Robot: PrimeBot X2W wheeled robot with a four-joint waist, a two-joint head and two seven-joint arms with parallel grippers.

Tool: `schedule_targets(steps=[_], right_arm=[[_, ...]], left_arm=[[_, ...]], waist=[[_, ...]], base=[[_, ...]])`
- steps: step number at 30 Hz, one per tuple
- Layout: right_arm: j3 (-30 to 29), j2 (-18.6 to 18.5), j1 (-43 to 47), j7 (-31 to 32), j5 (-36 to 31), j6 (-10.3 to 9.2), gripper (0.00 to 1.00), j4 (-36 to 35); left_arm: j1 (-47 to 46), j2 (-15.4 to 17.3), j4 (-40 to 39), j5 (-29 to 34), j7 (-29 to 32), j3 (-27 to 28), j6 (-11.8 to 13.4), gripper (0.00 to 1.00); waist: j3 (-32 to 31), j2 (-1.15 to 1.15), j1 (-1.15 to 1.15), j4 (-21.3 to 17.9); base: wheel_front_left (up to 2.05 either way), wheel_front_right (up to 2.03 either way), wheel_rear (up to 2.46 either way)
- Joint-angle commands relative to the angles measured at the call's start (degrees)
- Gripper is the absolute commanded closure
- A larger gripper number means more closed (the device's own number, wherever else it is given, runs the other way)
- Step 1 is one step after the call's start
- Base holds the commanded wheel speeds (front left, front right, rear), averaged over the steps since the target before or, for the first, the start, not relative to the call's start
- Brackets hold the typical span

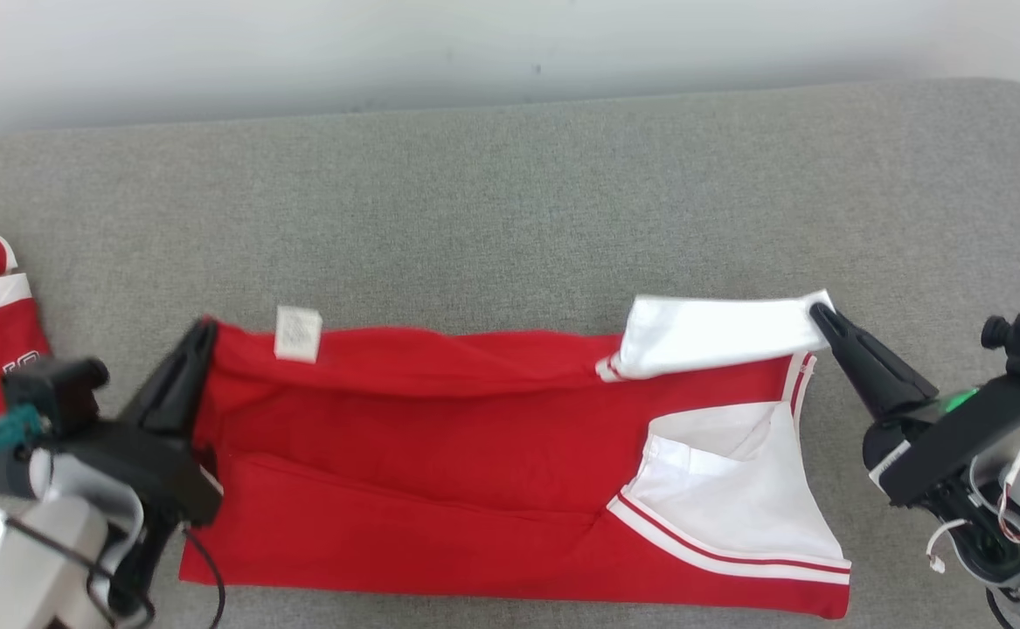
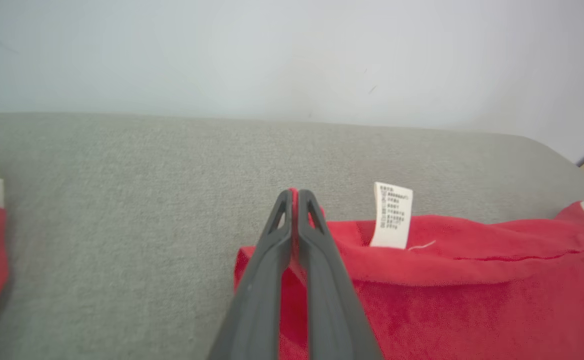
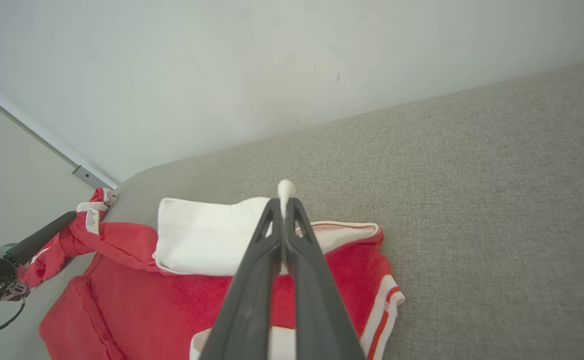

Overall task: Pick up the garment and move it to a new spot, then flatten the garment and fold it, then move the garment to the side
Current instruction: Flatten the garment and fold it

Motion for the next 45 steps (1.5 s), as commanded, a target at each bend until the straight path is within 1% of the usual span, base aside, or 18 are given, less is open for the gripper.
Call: schedule_targets(steps=[1, 2, 3, 8, 15, 18, 25, 32, 36, 41, 45], right_arm=[[0.04, -0.83, 1.01, -0.28, 0.97, -0.13, 1.0, -0.27], [-0.05, -1.12, 1.42, -0.22, 1.69, -0.13, 1.0, -0.65], [-0.05, -1.12, 1.42, -0.22, 1.69, -0.13, 1.0, -0.65], [-0.72, -2.2, 3.78, -0.23, 3.95, -0.12, 1.0, -2.59], [0.6, -4.43, 5.66, -0.23, 7.88, -0.13, 1.0, -5.62], [1.36, -5.59, 6.31, 0.24, 9.75, -0.12, 1.0, -6.52], [2.59, -7.66, 8.31, 2.19, 13.67, -0.12, 1.0, -7.78], [3.7, -7.77, 9.89, 5.52, 16.41, -0.12, 1.0, -7.5], [4.95, -6.84, 10.14, 8.69, 17.2, -0.12, 1.0, -6.52], [6.47, -5.78, 9.43, 11.32, 15.85, -0.12, 1.0, -3.45], [7.16, -4.64, 8.75, 12.17, 15.17, -0.12, 1.0, -1.43]], left_arm=[[2.18, 0.81, -0.45, 1.14, -0.32, 0.28, 0.31, 1.0], [2.81, 0.93, -1.21, 2.52, -0.32, 0.42, 0.45, 1.0], [2.81, 0.93, -1.21, 2.52, -0.32, 0.42, 0.45, 1.0], [6.51, 0.94, -5.1, 6.19, -0.31, 2.39, -0.45, 1.0], [9.64, 1.17, -8.05, 9.17, -0.32, 5.33, -1.57, 1.0], [11.57, 1.47, -8.44, 9.94, -0.32, 5.82, -1.94, 1.0], [13.97, 0.65, -8.46, 10.77, -0.32, 6.61, -2.45, 1.0], [14.98, 0.2, -5.6, 12.49, -0.32, 6.67, -2.33, 1.0], [14.83, -0.45, -4.14, 13.35, -0.32, 7.01, -2.31, 1.0], [14.31, -1.35, -2.92, 14.04, -0.33, 7.74, -2.32, 1.0], [14.4, -2.12, -2.21, 14.42, -0.33, 8.32, -2.33, 1.0]], waist=[[-0.47, 0.0, 0.01, 0.08], [-0.64, 0.0, 0.01, 0.18], [-0.64, 0.0, 0.01, 0.18], [-1.18, 0.0, 0.01, 0.76], [-1.77, 0.0, 0.01, 0.81], [-1.97, 0.0, 0.01, 0.65], [-2.26, 0.0, 0.01, 0.77], [-2.68, 0.0, 0.01, 0.62], [-2.77, 0.0, 0.01, 0.58], [-2.85, 0.0, 0.01, 0.66], [-3.13, 0.0, 0.01, 0.81]], base=[[0.0, 0.0, 0.0], [0.0, 0.0, 0.0], [0.0, 0.0, 0.0], [0.0, 0.0, 0.0], [0.0, 0.0, 0.0], [0.0, 0.0, 0.0], [0.0, 0.0, 0.0], [0.0, 0.0, 0.0], [0.0, 0.0, 0.0], [0.0, 0.0, 0.0], [0.0, 0.0, 0.0]])
